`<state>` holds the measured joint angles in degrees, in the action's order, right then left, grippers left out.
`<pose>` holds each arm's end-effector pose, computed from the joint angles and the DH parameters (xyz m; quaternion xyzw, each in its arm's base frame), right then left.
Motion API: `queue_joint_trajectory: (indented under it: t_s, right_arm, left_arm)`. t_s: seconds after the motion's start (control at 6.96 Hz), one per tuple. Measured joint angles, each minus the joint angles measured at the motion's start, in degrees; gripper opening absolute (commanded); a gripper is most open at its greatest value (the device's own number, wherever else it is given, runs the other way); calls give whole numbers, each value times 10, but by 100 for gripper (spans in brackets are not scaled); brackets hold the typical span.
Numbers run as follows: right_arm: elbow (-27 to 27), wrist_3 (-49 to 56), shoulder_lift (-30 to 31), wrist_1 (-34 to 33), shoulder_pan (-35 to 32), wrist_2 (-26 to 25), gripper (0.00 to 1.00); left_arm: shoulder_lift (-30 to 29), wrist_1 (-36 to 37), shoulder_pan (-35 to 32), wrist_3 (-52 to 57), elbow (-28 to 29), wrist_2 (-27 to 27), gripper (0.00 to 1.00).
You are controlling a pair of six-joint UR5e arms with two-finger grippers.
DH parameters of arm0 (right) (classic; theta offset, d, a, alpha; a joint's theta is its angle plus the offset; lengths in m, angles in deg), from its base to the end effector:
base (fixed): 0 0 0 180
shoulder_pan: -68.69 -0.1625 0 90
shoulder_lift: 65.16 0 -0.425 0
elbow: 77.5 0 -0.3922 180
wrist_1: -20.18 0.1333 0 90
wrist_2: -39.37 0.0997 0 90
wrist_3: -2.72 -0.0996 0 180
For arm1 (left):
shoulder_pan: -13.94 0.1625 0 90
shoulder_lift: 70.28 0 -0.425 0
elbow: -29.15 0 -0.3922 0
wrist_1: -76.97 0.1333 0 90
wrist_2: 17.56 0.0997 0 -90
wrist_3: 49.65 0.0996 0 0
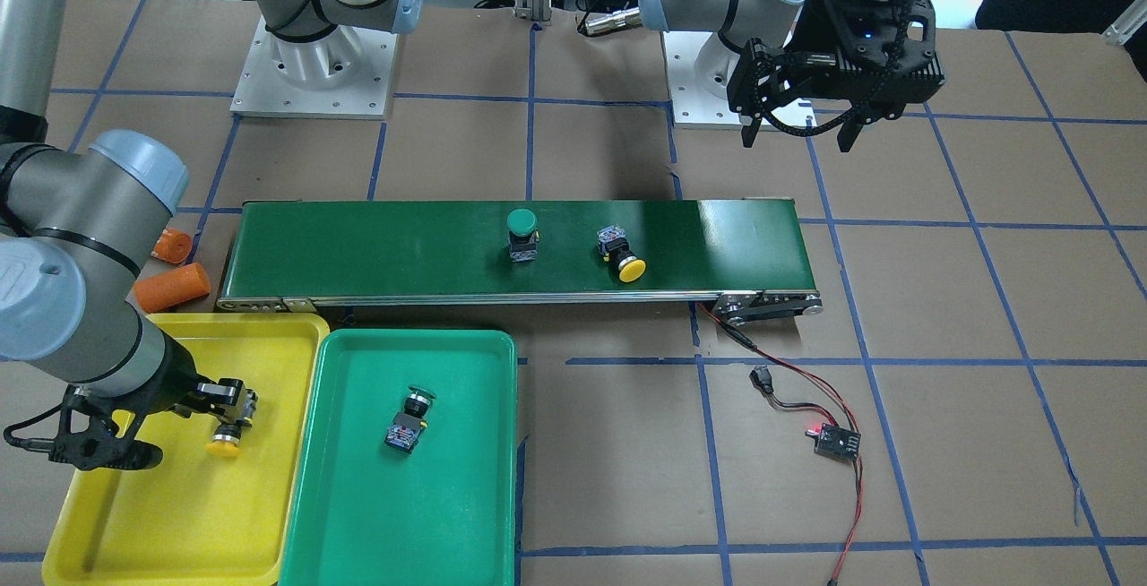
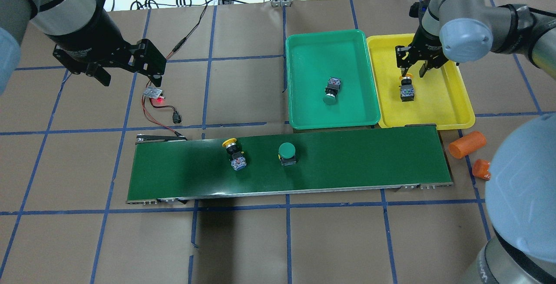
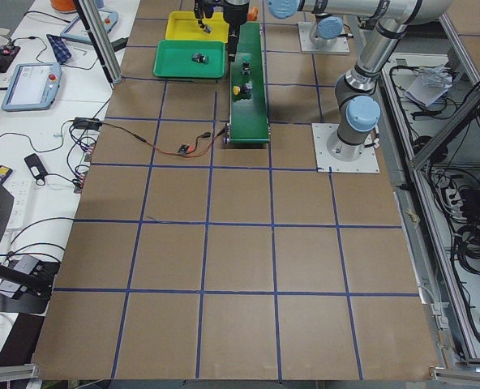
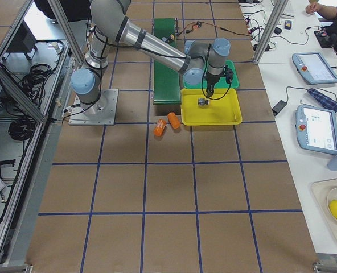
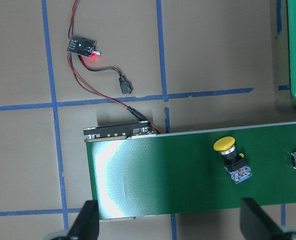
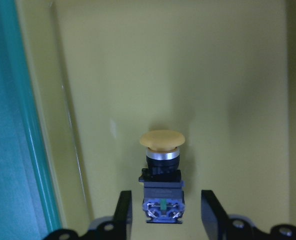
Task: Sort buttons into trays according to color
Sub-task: 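Carry the yellow-capped button into the yellow tray and open the right gripper, then move the right gripper down to the green-capped button on the belt and grasp it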
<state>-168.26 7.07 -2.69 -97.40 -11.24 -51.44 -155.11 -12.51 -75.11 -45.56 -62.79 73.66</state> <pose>0.0179 -0.6535 0.2527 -0.0498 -0.9987 -0.0070 0.0062 -0.1235 -0.4614 0.5150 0.0270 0.9990 -0.0322 0.0121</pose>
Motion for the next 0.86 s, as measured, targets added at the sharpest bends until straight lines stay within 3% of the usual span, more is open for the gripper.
queue_joint_trajectory:
  t_s: [0.43,0.86]
  right_arm:
    - [-3,-2,23,11,-13,5,100]
    - [-39,-13,133,109,-78,20,100]
  left_arm:
    - [4,-3,0,-1,-1,2,100]
    - [6,-3,0,0,-4,1,100]
